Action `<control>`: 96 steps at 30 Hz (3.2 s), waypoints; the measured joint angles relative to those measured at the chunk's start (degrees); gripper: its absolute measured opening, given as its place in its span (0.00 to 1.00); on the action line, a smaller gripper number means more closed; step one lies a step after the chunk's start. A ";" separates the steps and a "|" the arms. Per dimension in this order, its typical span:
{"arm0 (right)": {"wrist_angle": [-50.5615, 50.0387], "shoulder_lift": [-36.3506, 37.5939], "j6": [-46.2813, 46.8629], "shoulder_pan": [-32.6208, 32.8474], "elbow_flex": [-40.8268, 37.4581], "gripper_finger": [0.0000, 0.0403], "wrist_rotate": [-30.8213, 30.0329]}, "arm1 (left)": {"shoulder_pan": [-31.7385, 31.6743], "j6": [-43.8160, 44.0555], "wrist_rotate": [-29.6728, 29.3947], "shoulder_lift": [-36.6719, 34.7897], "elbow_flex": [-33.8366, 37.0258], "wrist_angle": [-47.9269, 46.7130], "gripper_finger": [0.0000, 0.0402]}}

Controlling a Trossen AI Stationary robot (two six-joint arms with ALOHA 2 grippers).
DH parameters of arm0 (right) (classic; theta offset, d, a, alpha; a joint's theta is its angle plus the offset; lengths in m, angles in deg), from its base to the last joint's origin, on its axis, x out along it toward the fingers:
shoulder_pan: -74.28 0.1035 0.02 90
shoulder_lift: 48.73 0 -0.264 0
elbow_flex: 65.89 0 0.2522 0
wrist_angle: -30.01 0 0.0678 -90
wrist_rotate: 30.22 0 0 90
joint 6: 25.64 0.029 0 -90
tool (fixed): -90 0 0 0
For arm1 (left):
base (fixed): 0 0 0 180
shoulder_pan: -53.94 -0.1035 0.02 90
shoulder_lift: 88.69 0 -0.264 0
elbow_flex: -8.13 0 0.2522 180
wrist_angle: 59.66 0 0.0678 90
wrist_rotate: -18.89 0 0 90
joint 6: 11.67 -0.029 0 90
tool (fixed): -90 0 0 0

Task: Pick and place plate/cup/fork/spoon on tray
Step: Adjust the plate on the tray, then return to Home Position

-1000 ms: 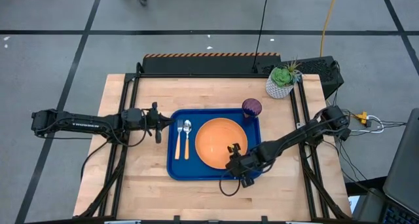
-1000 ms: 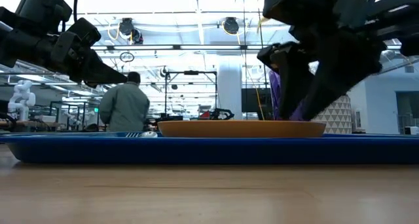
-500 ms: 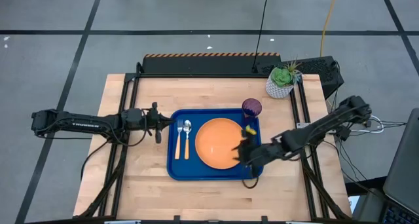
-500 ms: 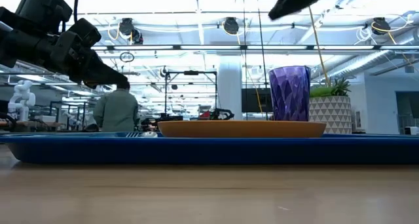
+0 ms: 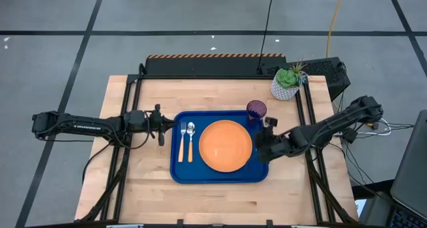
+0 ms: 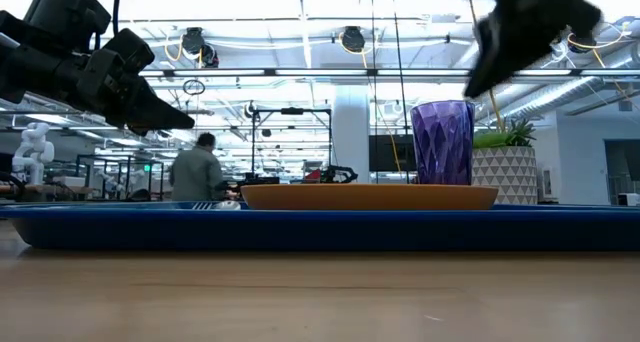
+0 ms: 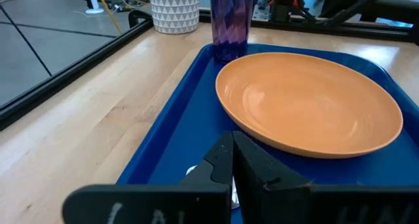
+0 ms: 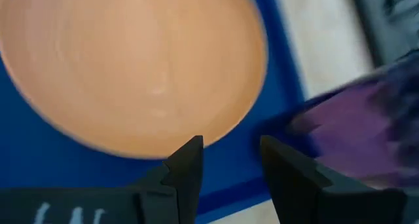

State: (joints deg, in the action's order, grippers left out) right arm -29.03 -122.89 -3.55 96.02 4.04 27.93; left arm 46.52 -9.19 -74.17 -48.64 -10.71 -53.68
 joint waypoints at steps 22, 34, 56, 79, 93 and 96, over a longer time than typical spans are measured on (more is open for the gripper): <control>14.76 -2.76 4.29 -1.33 -15.27 0.36 2.69 | -0.02 1.07 -0.06 0.01 -0.02 -0.19 0.01; 18.53 -8.60 4.00 -3.85 -16.06 0.36 0.04 | -0.02 0.66 -0.10 0.02 -0.02 -0.64 0.01; 25.00 -9.42 1.99 -3.54 -16.05 0.36 6.54 | -0.02 0.72 -0.08 0.01 -0.02 -1.56 0.01; 20.70 -7.69 5.31 -0.56 -15.99 0.36 11.95 | -0.01 1.35 -0.04 0.02 -0.02 -2.11 0.01; 12.75 4.42 12.02 3.21 -15.93 0.36 12.64 | 0.81 5.23 -0.78 0.00 -0.02 -5.10 0.01; 7.76 4.81 16.96 4.02 -15.95 0.36 13.87 | 0.81 6.41 -2.07 0.02 -0.02 -8.54 0.01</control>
State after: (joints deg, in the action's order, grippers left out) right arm -21.27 -118.07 13.42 100.04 -11.91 41.80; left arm 47.33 -2.78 -76.24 -48.62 -10.73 -62.22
